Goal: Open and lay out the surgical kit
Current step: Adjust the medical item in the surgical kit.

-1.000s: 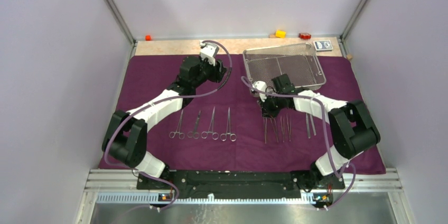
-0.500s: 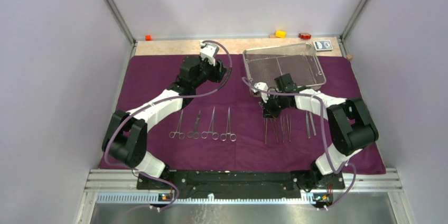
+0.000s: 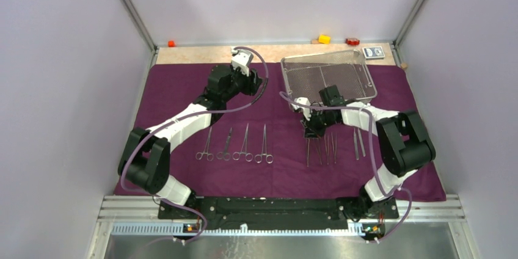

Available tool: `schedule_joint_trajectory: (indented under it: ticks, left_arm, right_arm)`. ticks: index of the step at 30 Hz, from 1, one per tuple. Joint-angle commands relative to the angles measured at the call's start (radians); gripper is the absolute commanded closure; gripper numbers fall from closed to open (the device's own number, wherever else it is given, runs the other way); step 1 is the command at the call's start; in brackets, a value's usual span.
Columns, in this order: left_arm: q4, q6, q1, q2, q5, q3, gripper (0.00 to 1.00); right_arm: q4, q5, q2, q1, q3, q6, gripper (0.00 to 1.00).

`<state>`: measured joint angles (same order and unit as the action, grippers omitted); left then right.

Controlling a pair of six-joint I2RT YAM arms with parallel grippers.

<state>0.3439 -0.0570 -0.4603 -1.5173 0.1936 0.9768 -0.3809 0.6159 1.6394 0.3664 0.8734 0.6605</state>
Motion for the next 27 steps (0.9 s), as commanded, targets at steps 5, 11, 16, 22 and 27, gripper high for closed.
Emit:
schedule_joint_trajectory:
  ticks: [5,11,16,22,27]
  left_arm:
    - [0.041,0.000,0.003,-0.001,0.009,0.003,0.44]
    - [0.041,0.000,0.003,-0.007,0.008,0.005,0.44]
    - [0.040,0.000,0.004,-0.013,0.010,0.009,0.44]
    - [0.039,-0.001,0.003,-0.017,0.012,0.013,0.44]
    - [0.036,-0.004,0.003,-0.020,0.016,0.016,0.44]
  right_arm:
    - [-0.068,0.070,0.043,-0.027,0.081,0.114,0.95]
    - [-0.105,0.093,0.039,-0.040,0.106,0.144,0.93]
    - [-0.119,0.100,0.027,-0.041,0.113,0.162,0.91]
    - [-0.127,0.100,0.008,-0.041,0.123,0.120,0.86]
    - [-0.110,0.070,-0.015,-0.040,0.121,0.036,0.78]
